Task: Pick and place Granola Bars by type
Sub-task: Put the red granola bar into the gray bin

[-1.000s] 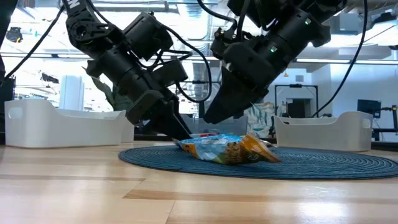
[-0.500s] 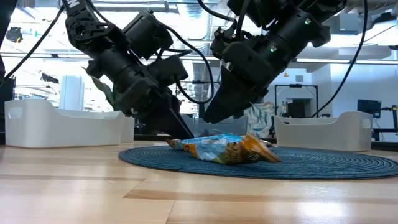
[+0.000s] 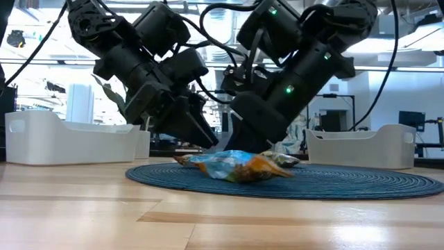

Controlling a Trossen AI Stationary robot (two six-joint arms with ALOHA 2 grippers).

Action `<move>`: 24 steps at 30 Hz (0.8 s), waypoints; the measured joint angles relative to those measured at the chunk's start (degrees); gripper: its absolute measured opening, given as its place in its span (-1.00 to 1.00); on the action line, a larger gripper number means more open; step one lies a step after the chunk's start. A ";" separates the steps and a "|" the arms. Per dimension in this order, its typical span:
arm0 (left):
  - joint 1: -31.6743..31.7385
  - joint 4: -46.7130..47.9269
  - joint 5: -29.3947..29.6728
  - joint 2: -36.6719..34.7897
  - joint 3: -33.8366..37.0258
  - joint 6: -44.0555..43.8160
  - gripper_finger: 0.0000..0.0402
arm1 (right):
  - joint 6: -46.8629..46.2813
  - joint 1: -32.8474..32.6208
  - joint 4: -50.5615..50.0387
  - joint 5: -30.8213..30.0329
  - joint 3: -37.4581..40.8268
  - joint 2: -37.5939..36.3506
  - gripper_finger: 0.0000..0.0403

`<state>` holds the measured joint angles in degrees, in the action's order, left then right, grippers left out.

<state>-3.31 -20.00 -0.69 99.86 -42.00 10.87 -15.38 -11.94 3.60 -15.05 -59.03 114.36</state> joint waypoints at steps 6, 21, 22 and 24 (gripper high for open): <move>0.00 2.27 0.07 -0.16 0.02 0.09 -0.11 | 0.29 0.02 -0.65 -0.02 0.01 -0.54 0.27; -0.02 15.75 4.86 -4.79 0.04 -1.68 -0.11 | 2.57 -0.71 -1.62 -0.25 0.16 -1.29 -0.58; -0.08 16.96 5.47 -5.44 0.04 -2.11 -0.11 | 2.57 -0.77 -2.09 -0.18 0.17 -1.73 -0.58; -0.45 18.80 6.18 -6.48 0.04 -2.87 -0.11 | 2.90 -1.05 -2.49 -0.06 0.27 -2.30 -0.56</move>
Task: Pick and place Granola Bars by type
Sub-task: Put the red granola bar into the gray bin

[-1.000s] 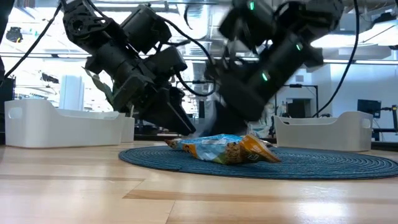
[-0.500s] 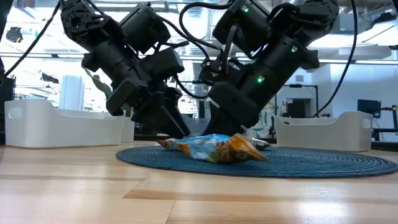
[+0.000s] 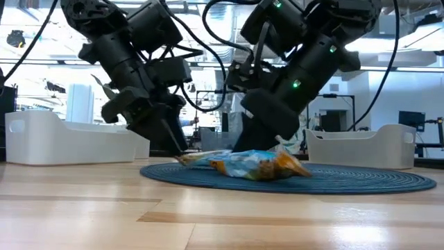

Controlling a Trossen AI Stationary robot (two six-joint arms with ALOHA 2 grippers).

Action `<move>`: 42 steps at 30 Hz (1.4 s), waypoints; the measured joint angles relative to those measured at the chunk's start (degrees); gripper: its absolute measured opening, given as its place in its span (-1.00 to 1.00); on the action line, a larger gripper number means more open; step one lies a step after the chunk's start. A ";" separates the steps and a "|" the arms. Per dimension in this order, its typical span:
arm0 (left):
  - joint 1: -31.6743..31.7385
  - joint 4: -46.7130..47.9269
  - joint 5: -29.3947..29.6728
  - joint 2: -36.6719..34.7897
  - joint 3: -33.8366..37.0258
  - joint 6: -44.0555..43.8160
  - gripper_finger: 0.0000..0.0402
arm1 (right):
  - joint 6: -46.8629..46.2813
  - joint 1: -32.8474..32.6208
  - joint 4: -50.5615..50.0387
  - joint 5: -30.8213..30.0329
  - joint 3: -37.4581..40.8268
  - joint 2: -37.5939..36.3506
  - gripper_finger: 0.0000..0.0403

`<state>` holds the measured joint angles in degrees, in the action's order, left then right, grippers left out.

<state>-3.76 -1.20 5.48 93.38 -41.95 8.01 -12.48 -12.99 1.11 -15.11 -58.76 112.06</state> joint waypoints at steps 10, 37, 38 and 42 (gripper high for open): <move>-1.00 3.77 1.43 -0.87 0.02 -1.17 -0.11 | 0.21 -2.45 -7.25 -7.68 -0.30 -6.92 -0.62; -1.00 2.05 1.43 -0.81 0.04 -1.31 -0.11 | -53.49 6.31 -74.17 -28.12 2.38 -22.72 -0.63; -1.00 1.93 1.43 -0.79 0.04 -1.21 -0.11 | -53.39 7.39 -74.36 -27.65 2.38 -22.72 -0.63; -1.00 1.73 1.43 -0.79 0.04 -1.18 -0.11 | -52.64 11.34 -74.48 -26.82 2.38 -22.72 -0.62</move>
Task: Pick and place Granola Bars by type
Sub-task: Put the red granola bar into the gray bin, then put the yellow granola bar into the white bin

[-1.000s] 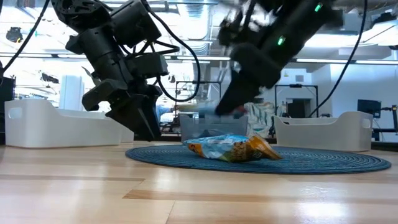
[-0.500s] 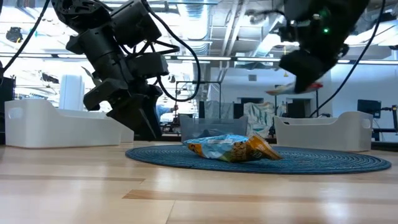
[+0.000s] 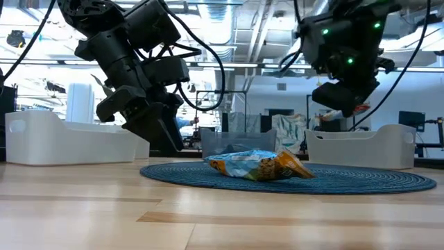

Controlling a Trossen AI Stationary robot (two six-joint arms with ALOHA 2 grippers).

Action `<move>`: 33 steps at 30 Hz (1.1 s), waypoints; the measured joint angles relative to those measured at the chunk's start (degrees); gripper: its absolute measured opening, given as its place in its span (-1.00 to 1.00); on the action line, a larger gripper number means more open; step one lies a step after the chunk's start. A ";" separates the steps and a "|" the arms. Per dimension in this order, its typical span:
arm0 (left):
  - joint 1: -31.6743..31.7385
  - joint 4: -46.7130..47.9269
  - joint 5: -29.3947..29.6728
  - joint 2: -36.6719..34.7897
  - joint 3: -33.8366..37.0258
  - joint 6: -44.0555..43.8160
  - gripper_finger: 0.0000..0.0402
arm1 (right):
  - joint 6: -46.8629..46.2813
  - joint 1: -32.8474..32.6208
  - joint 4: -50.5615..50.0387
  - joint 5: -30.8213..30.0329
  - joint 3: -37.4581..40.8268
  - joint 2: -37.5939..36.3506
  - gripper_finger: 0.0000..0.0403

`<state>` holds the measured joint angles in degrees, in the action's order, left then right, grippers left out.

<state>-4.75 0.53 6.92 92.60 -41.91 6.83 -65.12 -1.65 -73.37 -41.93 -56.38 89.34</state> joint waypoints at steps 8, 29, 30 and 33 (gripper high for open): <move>0.01 -0.04 -0.02 0.00 0.00 -0.02 -0.11 | 4.06 4.25 0.20 -0.06 0.00 0.00 -0.36; 1.09 -9.88 -0.15 0.48 -0.02 7.49 -0.11 | 20.78 -8.17 21.65 -6.03 -0.02 0.02 0.14; 1.42 -10.17 -0.21 1.01 -0.02 7.52 -0.11 | 22.62 -9.28 23.42 -6.03 -0.02 0.02 0.13; 2.21 -10.55 -0.43 3.31 0.02 8.28 -0.11 | 26.54 -12.23 27.44 -6.06 -0.04 0.02 0.11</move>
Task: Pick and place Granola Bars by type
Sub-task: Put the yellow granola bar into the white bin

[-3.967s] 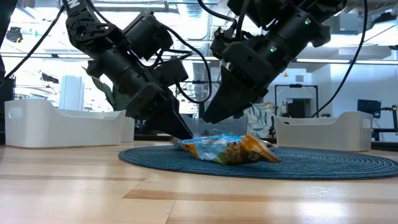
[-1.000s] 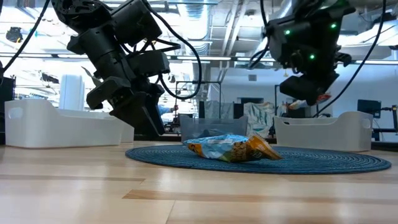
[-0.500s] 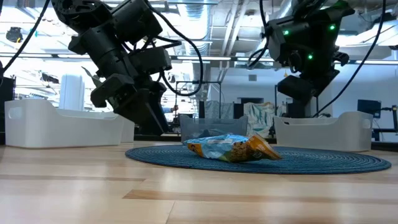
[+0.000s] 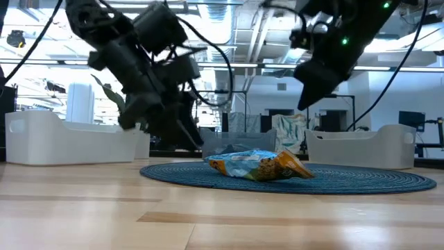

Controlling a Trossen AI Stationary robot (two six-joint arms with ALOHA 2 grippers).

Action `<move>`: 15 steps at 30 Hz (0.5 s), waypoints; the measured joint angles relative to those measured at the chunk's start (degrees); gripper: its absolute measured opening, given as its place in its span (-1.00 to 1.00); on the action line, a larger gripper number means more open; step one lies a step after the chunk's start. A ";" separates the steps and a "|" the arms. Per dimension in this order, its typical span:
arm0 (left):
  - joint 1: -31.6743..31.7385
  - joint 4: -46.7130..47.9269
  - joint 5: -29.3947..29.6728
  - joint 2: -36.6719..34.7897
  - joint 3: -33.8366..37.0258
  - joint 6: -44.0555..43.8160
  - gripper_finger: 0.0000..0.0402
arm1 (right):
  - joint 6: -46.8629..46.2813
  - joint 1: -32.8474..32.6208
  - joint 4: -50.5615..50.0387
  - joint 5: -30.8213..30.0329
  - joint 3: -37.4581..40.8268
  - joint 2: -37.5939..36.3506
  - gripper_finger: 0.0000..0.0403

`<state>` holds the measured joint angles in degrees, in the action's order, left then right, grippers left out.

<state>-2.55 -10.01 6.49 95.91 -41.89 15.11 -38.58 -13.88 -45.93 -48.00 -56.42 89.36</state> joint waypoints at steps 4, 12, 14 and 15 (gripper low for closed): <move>0.68 -3.46 -2.02 4.80 -0.02 2.27 -0.11 | 4.05 -3.09 4.73 -0.02 -0.04 0.00 0.09; 1.68 -3.30 -7.42 7.36 -0.93 -2.22 -0.11 | 9.10 -7.41 10.32 6.83 -0.04 0.02 0.08; 1.68 -1.39 -9.08 7.23 -0.98 -4.00 -0.11 | 9.04 -8.22 10.40 9.13 -0.04 0.02 0.07; 1.64 -0.11 -9.96 7.20 -1.08 -4.87 -0.11 | 8.86 -8.66 10.55 9.69 -0.04 0.02 0.07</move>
<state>-0.90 -10.12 -3.47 103.11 -42.97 10.23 -29.72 -22.54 -35.38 -38.31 -56.47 89.38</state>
